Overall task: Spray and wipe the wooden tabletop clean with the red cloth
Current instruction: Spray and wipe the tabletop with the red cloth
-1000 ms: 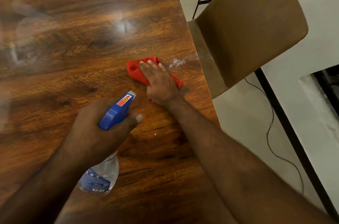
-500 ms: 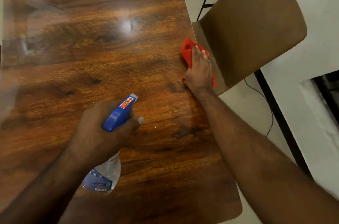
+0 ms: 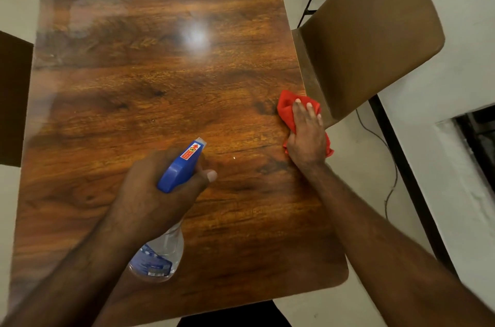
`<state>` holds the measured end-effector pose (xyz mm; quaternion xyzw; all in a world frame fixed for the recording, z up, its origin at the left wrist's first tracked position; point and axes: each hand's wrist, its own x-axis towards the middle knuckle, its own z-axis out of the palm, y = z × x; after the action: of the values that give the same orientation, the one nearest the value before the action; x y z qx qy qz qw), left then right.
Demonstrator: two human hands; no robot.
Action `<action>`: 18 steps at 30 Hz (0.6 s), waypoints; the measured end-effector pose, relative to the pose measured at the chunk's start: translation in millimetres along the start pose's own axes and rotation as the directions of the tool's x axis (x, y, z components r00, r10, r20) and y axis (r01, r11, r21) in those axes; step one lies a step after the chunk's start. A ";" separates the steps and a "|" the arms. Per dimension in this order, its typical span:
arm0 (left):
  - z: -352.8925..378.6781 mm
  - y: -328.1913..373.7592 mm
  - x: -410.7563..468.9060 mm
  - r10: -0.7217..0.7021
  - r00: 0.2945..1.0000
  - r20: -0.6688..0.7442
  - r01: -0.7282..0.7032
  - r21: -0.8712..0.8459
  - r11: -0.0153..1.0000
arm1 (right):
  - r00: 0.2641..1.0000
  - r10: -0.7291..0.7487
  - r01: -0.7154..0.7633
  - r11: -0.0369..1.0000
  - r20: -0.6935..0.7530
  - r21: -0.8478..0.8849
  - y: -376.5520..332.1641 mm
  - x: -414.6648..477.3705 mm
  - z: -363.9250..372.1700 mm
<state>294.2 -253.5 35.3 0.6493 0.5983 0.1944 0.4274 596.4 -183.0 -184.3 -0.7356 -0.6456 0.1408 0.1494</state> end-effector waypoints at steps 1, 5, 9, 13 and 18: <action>-1.2 -2.5 -8.9 0.000 1.000 -0.010 0.000 0.002 1.000 | 1.000 -0.030 0.030 1.000 0.007 -0.006 -2.4 -7.5 2.2; -9.0 -18.3 -49.6 -0.031 0.997 -0.065 0.030 -0.018 0.999 | 0.988 -0.149 0.148 0.988 0.038 0.036 -32.8 -45.6 12.9; -14.5 -40.9 -98.9 -0.070 0.986 -0.149 0.066 -0.027 0.997 | 0.967 -0.248 0.246 0.968 0.054 0.043 -75.2 -81.1 35.4; -18.1 -59.4 -156.9 -0.155 0.949 -0.274 0.160 -0.006 0.987 | 0.935 -0.348 0.344 0.936 0.060 0.072 -121.3 -115.3 64.8; -23.5 -90.2 -225.2 -0.320 0.861 -0.396 0.297 -0.120 0.947 | 0.887 -0.453 0.444 0.890 0.092 0.101 -178.2 -154.6 94.0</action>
<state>174.2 -465.6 35.7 0.4777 0.7651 0.2720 0.3353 377.5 -311.1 -196.6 -0.5511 -0.7995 0.1688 0.1691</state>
